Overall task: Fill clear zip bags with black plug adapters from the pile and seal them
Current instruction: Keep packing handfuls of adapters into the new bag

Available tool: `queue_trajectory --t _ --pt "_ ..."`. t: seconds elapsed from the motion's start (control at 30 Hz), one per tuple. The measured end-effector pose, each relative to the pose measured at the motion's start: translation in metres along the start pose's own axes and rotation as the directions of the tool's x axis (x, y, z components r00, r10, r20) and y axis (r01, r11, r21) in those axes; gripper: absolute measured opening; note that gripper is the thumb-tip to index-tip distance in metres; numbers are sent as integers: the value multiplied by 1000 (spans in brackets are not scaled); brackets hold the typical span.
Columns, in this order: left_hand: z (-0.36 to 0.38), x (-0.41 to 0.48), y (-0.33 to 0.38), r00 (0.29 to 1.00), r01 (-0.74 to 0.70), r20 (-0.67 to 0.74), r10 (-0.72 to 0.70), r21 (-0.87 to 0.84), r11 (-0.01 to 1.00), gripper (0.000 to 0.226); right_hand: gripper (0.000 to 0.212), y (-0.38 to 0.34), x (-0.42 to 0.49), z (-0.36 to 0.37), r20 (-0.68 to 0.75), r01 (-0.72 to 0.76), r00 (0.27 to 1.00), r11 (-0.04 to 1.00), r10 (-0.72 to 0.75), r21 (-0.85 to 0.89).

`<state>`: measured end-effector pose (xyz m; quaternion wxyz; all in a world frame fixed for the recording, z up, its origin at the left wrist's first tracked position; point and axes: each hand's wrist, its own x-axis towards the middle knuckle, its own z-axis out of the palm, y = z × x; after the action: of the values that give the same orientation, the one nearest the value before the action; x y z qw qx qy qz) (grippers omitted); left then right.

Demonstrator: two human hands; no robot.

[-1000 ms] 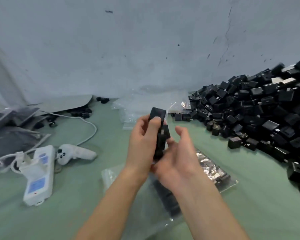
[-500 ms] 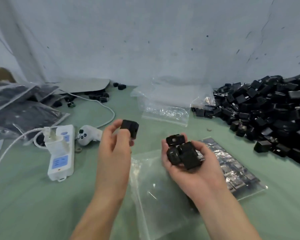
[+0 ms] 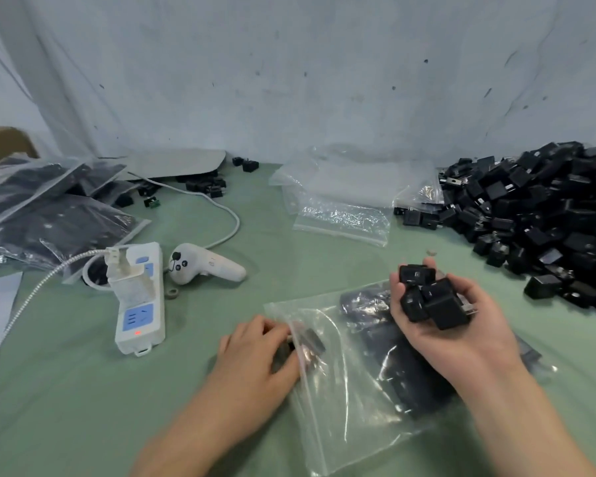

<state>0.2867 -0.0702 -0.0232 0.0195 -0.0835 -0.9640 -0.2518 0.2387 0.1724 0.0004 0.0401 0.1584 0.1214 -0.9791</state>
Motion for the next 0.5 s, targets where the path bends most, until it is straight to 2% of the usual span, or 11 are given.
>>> queue_trajectory --t 0.07,0.17,0.27,0.33,0.5 --pt "0 1 -1 995 -17 -93 22 56 998 27 35 -1 1 -2 -8 -12 1000 1000 11 -10" --pt "-5 -4 -13 983 -96 -158 90 -27 995 27 31 -4 2 -3 1 -22 1000 1000 22 -13" --pt "-6 -13 -20 966 -252 -47 255 63 966 35 34 -4 4 -4 5 -25 1000 999 25 -22" --pt "-3 -16 -20 936 -347 -6 351 130 929 30 37 -3 5 -4 2 -20 1000 999 20 -46" --pt "0 -11 -20 926 -364 -50 374 143 921 27 29 -2 8 -5 -28 -29 999 997 27 -77"
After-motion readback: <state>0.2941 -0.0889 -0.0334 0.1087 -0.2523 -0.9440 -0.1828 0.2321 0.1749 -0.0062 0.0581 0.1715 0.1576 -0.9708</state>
